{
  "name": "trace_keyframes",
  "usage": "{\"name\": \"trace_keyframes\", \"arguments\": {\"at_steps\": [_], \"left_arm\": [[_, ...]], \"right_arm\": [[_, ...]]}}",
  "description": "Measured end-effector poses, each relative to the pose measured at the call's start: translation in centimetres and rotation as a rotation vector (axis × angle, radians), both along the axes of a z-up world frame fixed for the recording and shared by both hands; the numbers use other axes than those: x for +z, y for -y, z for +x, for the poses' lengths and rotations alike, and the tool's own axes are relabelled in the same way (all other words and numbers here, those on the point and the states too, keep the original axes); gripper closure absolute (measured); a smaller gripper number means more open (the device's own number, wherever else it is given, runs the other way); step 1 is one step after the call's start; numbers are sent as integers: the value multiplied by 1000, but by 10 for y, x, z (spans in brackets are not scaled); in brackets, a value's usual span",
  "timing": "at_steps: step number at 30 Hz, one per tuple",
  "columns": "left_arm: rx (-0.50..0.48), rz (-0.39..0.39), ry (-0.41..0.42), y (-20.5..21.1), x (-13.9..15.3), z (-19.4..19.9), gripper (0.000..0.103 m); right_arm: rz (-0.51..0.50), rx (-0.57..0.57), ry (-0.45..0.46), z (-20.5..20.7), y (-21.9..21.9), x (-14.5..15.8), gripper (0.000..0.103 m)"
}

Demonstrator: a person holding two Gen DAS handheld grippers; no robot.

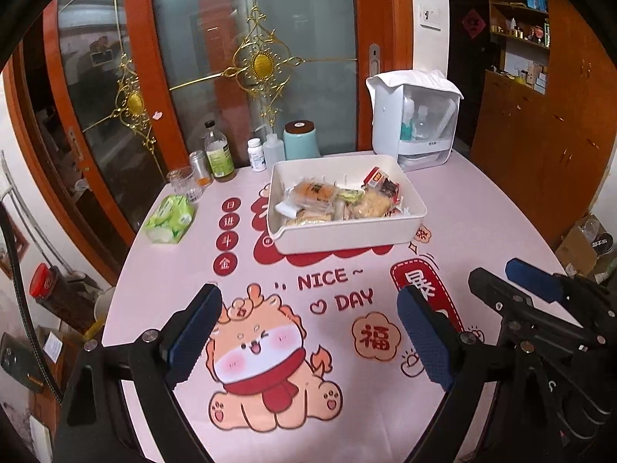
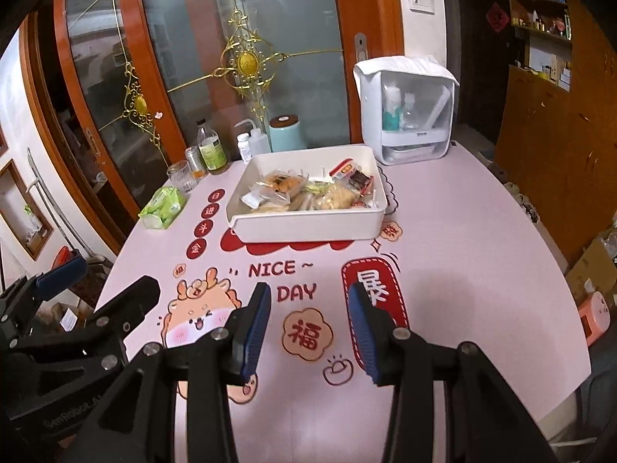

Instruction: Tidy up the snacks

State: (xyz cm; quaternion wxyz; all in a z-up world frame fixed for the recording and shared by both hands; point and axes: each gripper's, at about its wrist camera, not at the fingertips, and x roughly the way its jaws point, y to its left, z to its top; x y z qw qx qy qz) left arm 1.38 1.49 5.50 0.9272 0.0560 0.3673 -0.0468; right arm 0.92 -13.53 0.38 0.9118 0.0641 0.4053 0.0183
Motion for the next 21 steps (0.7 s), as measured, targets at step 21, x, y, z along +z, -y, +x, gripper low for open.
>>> {"name": "trace_keyframes", "arguments": {"at_steps": [21], "left_arm": [[131,-14,-81,25,-14,-5,11]], "right_arm": [[-25,64,-20,11,24,-4,60]]}}
